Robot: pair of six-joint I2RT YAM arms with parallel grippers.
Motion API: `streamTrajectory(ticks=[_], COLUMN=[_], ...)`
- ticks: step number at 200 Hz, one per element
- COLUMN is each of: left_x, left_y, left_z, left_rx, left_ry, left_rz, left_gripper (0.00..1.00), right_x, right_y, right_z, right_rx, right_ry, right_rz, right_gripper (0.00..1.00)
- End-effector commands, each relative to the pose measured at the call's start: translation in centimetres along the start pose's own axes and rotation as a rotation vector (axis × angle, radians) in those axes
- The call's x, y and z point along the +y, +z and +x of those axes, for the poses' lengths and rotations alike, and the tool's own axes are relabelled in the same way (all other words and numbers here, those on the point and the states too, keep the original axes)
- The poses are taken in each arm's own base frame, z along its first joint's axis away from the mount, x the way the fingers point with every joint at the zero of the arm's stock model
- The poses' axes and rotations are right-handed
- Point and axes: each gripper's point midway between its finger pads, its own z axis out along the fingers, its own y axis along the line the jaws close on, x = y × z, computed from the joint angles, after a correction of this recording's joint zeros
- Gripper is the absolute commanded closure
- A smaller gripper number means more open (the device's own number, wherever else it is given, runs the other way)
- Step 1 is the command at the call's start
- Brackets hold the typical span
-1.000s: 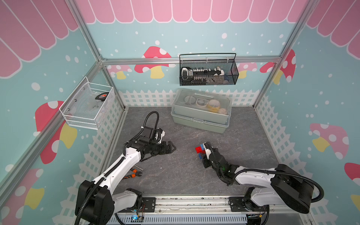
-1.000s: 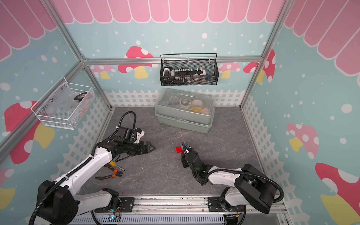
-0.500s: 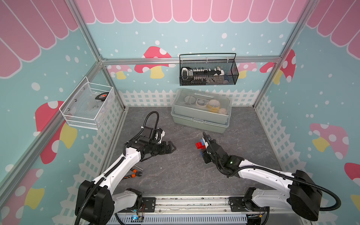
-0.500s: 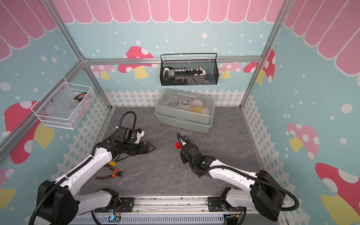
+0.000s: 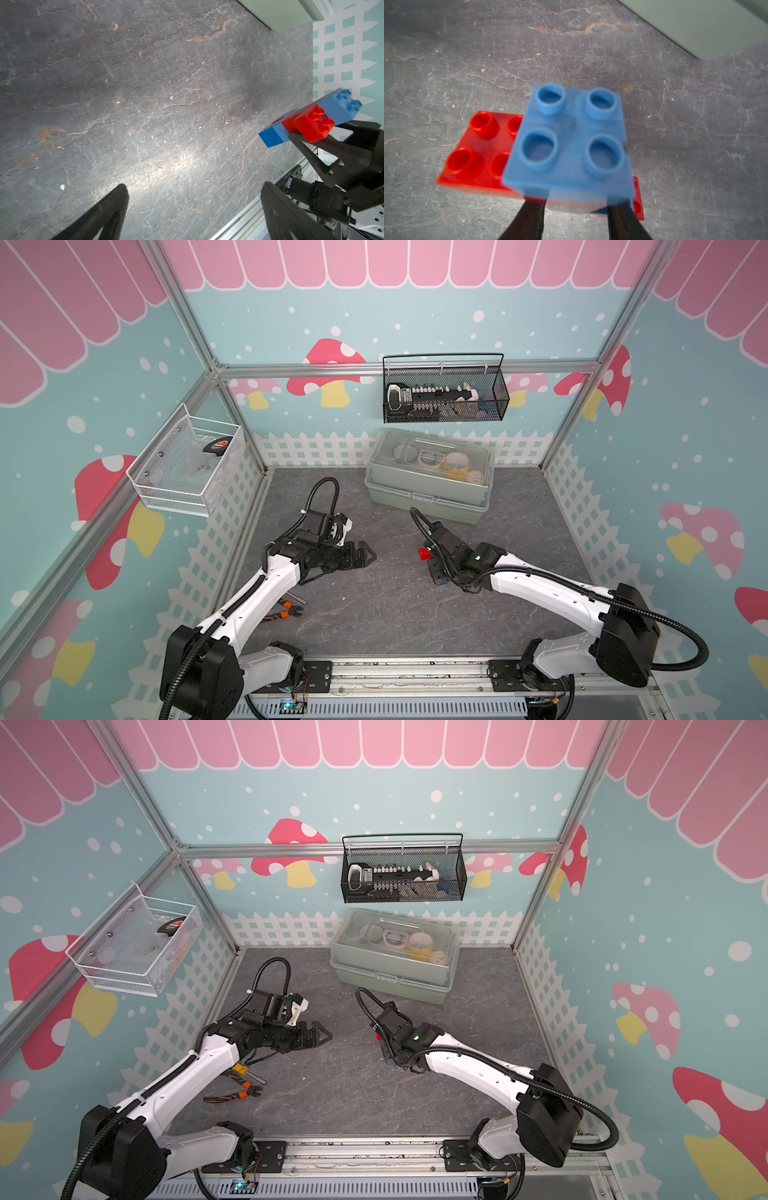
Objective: Assemble a giraffe with lego
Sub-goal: Adjust the lego brick at the center of the board.
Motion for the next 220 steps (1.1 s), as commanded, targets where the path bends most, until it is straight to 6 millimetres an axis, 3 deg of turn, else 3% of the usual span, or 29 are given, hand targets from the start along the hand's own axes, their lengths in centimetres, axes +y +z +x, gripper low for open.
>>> streamTrajectory(ticks=[1,80,170,220], left_x=[-1.2,-2.1,-2.3,-2.4], left_y=[-1.0,-1.8,-1.7,-1.6], left_z=[0.0,0.0,0.2,0.4], left_rx=[-0.012,-0.032,-0.024,-0.021], left_ry=[0.029,0.045,0.048,0.049], left_rz=[0.037,0.068,0.074,0.076], left_gripper=[0.01,0.01,0.01,0.01], right_x=[-0.9,-0.4,-0.7,-0.5], right_y=[-0.6,0.5,2.8,4.3], right_z=[1.2,2.7,5.7,5.6], right_rx=[0.118,0.342,0.589,0.683], right_ry=[0.066,0.140,0.172,0.176], right_rz=[0.022,-0.001,-0.066,-0.121], right_gripper=[0.71,0.71,0.72,0.73])
